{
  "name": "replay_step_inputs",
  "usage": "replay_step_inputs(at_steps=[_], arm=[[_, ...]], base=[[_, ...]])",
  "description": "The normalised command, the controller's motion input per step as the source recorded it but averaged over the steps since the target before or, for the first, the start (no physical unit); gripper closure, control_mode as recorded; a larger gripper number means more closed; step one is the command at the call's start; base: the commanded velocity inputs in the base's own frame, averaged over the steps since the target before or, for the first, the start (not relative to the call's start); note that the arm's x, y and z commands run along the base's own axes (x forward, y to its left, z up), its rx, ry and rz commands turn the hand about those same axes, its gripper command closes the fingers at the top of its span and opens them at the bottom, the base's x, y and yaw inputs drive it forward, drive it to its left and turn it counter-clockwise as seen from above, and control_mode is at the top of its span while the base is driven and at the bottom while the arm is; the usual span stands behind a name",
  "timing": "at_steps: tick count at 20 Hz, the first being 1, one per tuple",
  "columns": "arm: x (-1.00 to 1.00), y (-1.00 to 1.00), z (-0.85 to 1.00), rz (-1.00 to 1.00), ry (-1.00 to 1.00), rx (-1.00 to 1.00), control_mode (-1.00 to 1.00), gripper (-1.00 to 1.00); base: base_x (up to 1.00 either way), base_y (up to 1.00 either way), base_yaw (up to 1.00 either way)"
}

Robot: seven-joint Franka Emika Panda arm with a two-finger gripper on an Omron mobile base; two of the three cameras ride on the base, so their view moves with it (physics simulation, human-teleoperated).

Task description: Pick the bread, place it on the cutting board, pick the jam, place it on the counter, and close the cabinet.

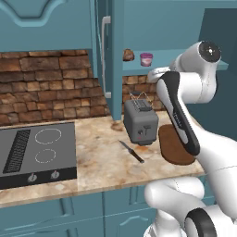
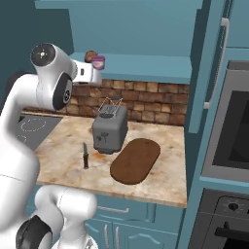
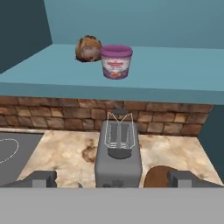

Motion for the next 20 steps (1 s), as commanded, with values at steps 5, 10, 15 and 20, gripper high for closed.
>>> replay_step_inputs(at_steps=[5,10,15,20], arm=[[0.13,0.00,0.09,0.00,0.00,0.00,-1.00,-1.00],[0.19,0.00,0.09,0.00,0.00,0.00,-1.00,-1.00],[0.19,0.00,0.01,0.00,0.00,0.00,-1.00,-1.00],[0.20,0.00,0.01,0.00,0.00,0.00,-1.00,-1.00]], base=[[0.00,0.00,0.00],[0.00,0.00,0.00],[0.00,0.00,0.00],[0.00,0.00,0.00]])
